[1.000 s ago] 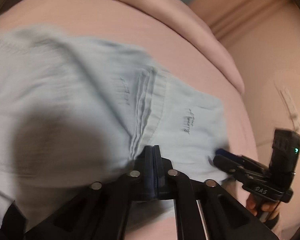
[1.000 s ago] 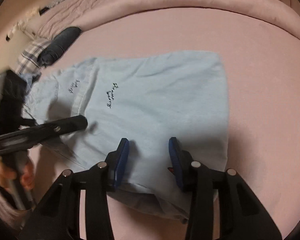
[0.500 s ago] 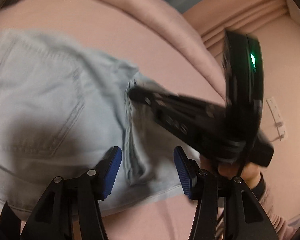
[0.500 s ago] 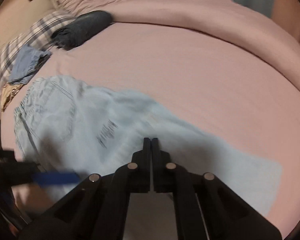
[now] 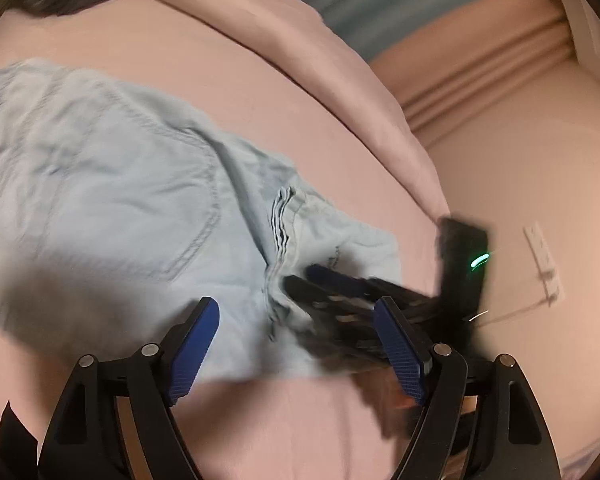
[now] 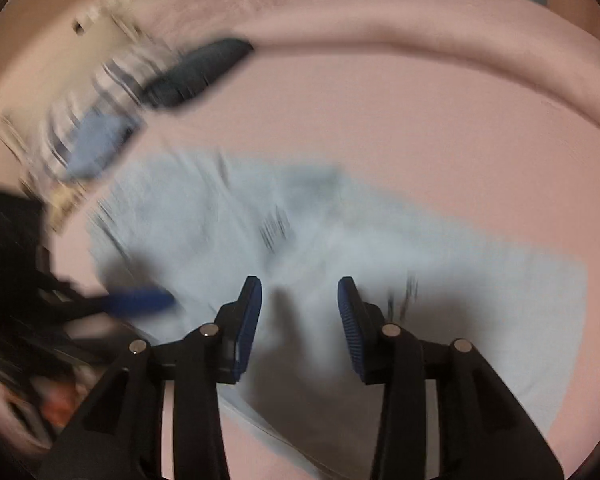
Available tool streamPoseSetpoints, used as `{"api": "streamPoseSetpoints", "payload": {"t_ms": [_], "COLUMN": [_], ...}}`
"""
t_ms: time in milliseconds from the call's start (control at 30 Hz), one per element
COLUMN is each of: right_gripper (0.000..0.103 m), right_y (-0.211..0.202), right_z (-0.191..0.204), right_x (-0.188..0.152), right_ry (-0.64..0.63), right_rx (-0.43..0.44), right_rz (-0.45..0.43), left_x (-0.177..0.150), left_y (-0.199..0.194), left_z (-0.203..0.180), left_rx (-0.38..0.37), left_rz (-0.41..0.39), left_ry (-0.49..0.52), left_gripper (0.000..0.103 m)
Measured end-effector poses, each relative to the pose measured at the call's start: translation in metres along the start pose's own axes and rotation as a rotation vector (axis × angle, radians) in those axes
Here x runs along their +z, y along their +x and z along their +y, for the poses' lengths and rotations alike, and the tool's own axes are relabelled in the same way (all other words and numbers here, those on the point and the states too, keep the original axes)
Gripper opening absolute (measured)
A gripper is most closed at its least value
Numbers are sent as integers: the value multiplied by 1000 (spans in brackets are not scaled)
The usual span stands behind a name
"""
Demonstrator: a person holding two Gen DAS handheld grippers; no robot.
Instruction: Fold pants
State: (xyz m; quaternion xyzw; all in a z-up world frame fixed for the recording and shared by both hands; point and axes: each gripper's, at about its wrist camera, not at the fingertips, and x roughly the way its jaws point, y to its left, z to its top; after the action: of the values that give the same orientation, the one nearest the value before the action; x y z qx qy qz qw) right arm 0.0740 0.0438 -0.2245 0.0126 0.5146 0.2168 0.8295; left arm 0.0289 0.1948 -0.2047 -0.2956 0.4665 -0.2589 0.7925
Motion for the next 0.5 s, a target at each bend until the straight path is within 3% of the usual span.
{"api": "streamPoseSetpoints", "payload": {"t_ms": [33, 100, 200, 300, 367, 400, 500], "right_gripper": [42, 49, 49, 50, 57, 58, 58], "right_y": [20, 25, 21, -10, -32, -39, -42], "right_z": [5, 16, 22, 40, 50, 51, 62], "right_x": [-4, -4, 7, 0, -15, -24, -42], "right_ry": [-13, -63, 10, -4, -20, -17, 10], "right_rx": [-32, -64, -83, -52, -29, -9, 55], "right_rz": [44, -33, 12, -68, -123, -139, -155], "left_x": [-3, -9, -20, -32, -39, -38, -38], "left_y": [-9, -33, -79, -113, -128, -134, -133], "left_z": [2, 10, 36, 81, 110, 127, 155], "left_rx": [-3, -10, -5, 13, 34, 23, -53], "left_rz": [-9, -42, -130, -224, -260, -280, -298], "left_ry": [-17, -44, -123, -273, -377, -463, -596], "left_gripper": [79, 79, 81, 86, 86, 86, 86]}}
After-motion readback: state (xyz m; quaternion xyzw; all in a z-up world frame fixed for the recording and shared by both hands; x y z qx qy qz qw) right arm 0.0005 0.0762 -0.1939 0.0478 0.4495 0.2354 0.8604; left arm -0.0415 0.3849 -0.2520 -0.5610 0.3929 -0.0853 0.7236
